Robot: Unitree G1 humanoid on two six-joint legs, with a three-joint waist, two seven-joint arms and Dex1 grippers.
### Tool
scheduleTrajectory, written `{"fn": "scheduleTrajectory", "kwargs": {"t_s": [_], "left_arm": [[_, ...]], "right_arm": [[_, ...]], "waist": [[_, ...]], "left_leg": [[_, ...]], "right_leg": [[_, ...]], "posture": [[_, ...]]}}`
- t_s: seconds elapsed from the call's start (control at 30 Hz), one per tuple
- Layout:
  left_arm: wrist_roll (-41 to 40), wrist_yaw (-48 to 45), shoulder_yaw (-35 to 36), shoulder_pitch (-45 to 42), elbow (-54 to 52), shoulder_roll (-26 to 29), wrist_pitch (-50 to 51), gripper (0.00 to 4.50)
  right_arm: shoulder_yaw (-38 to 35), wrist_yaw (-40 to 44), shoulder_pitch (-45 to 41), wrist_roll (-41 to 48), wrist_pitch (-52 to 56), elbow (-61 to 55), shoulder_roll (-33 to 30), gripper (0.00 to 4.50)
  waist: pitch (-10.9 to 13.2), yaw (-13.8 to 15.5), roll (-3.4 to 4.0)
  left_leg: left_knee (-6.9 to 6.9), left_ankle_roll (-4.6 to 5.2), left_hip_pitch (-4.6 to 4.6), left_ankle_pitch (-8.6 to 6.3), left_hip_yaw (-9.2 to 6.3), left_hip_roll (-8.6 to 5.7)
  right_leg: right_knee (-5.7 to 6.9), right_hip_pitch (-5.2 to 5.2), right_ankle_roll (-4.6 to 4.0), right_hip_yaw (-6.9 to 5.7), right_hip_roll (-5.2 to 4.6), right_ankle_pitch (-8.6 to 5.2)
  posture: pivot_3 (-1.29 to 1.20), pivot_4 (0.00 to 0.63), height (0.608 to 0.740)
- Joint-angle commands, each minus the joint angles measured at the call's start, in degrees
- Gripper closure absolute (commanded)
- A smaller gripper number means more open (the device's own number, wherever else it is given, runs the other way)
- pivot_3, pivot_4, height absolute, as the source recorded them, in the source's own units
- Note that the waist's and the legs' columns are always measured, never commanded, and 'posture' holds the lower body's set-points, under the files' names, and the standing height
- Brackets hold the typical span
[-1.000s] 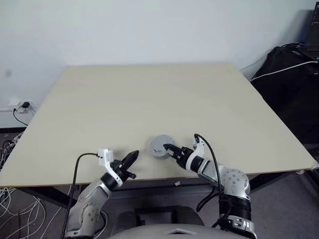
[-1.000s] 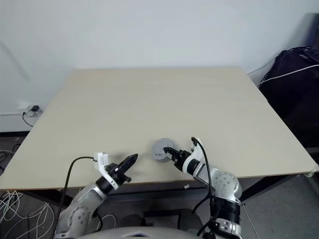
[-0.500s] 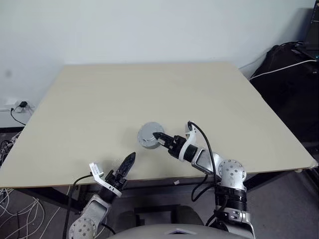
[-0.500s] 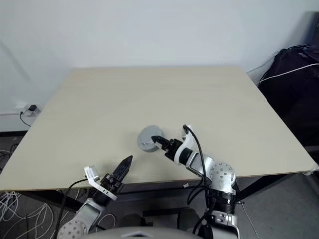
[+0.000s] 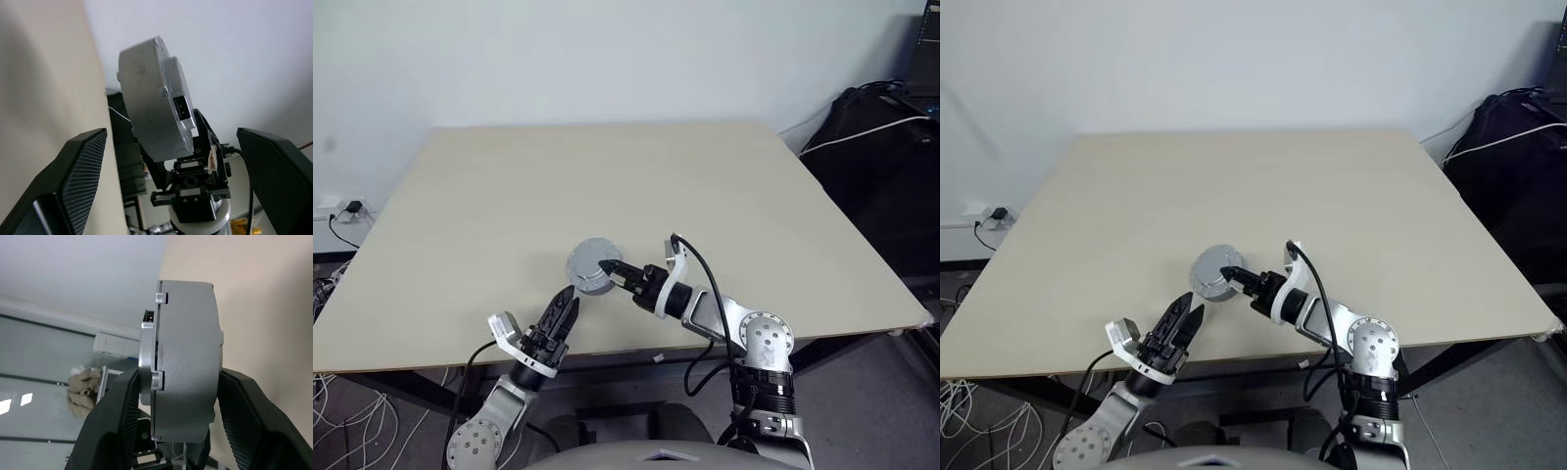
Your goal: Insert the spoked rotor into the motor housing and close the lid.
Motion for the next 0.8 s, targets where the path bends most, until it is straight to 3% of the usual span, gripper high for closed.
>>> {"fn": "scheduleTrajectory", "kwargs": {"t_s": [0.03,0.43,0.8], "left_arm": [[-1.84,-0.32,-0.71,-1.28,-0.30,-0.28,1.46,0.01],[-3.57,0.07,-0.26,-4.41,-0.02,-1.45,0.29,0.01],[-3.76,0.91,-0.11,-3.41,-1.71,-1.94,-1.32,0.01]], "right_arm": [[2.38,-0.85,0.65,6.01,-0.09,-4.47,3.45,2.37],[7.04,-5.54,2.50,15.28,-1.30,-4.39,0.46,2.37],[7.56,-6.90,3.28,16.66,-4.51,-3.58,-0.85,2.37]], "waist": [[0.00,0.00,0.00],[-0.04,0.00,-0.07],[-0.06,0.04,-0.10]], "left_leg": [[0.00,0.00,0.00,0.00,-0.01,0.00],[0.06,0.00,0.03,0.00,-0.03,0.00],[0.08,0.00,0.04,0.00,-0.04,0.00]], "right_leg": [[0.00,0.00,0.00,0.00,0.00,0.00],[0.00,0.06,-0.01,-0.01,0.00,0.00],[0.00,0.09,0.01,-0.02,0.00,0.01]], "posture": [[0.00,0.000,0.740],[0.00,0.000,0.740],[0.00,0.000,0.740]]}}
